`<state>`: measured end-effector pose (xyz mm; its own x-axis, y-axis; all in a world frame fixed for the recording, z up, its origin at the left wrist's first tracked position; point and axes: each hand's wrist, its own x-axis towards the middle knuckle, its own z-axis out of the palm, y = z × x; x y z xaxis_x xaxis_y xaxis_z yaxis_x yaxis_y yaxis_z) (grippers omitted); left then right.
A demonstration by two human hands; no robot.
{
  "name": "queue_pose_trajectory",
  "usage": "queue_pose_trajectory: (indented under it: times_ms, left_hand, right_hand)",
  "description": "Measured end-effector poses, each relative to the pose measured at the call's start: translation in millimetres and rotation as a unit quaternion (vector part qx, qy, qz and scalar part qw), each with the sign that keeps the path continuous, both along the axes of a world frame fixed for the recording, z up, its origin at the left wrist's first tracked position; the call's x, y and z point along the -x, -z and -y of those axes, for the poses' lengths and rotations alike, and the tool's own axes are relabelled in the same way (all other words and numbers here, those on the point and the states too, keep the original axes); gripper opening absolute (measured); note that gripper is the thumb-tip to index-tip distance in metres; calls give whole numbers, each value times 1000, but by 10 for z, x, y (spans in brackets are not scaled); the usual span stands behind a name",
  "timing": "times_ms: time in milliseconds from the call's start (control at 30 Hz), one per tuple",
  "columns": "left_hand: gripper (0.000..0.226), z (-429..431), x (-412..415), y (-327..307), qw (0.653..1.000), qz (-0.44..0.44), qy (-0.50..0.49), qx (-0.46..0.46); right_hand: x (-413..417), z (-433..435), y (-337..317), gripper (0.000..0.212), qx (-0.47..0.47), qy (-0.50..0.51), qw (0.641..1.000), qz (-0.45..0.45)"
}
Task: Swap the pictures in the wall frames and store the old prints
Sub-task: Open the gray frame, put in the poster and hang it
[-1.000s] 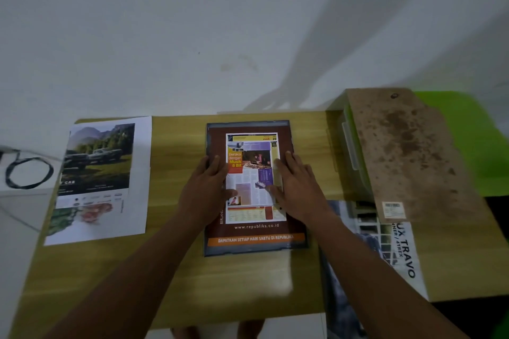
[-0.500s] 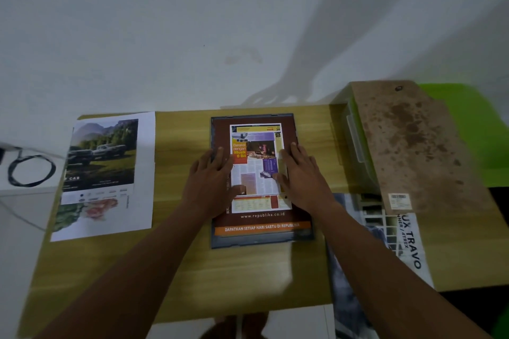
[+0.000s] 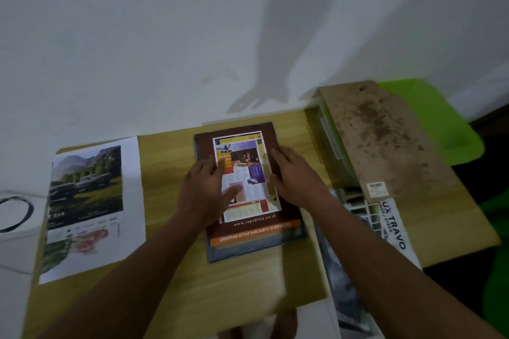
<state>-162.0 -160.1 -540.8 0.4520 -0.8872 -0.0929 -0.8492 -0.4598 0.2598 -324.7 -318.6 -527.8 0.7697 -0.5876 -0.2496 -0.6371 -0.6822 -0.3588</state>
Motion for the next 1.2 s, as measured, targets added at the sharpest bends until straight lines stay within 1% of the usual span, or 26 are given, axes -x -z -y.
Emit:
queue_pose_trajectory:
  times_ms: [100, 200, 367, 433, 533, 633, 700, 833, 933, 967, 1100, 1200]
  left_hand:
    - [65, 221, 118, -239, 999, -26, 21, 37]
    - [53, 551, 360, -527, 995, -63, 16, 79]
    - [50, 1145, 890, -794, 986, -111, 4, 125]
    - [51, 1345, 1122, -848, 981, -141, -13, 134]
    - [55, 1620, 1421, -872, 976, -175, -37, 121]
    - [62, 1822, 1662, -831, 975, -196, -63, 86]
    - [64, 1893, 1824, -804, 968, -219, -89, 79]
    - [53, 1988, 2101, -779, 942, -291, -134, 94]
    - [57, 2050, 2158, -747, 928, -310, -169, 118]
    - [60, 2059, 2161, -737, 924, -314, -179, 122]
    - [76, 2084, 2140, -745, 907, -347, -194, 138]
    - [79, 2012, 2016, -801, 880, -412, -192, 138]
  right_hand:
    - [112, 88, -270, 61, -6, 20, 1000, 8]
    - [347, 331, -522, 58, 37, 22, 999, 13]
    - [887, 903, -823, 47, 87, 50, 995, 19]
    - [1138, 1130, -888, 49, 91, 70, 993, 11]
    - [1518, 1457, -914, 45, 95, 116, 989, 4]
    - [1843, 1721, -858, 47, 81, 156, 984, -41]
    - [2033, 1840, -762, 49, 68, 174, 980, -68]
    - [2249, 1975, -622, 55, 18, 211, 976, -58]
    - [2252, 2070, -572, 50, -1, 221, 975, -32]
    - [2249, 2090, -580, 53, -11, 232, 972, -25]
    - [2246, 2120, -678, 79, -57, 270, 961, -3]
    - [2217, 2109, -701, 108, -88, 269, 958, 45]
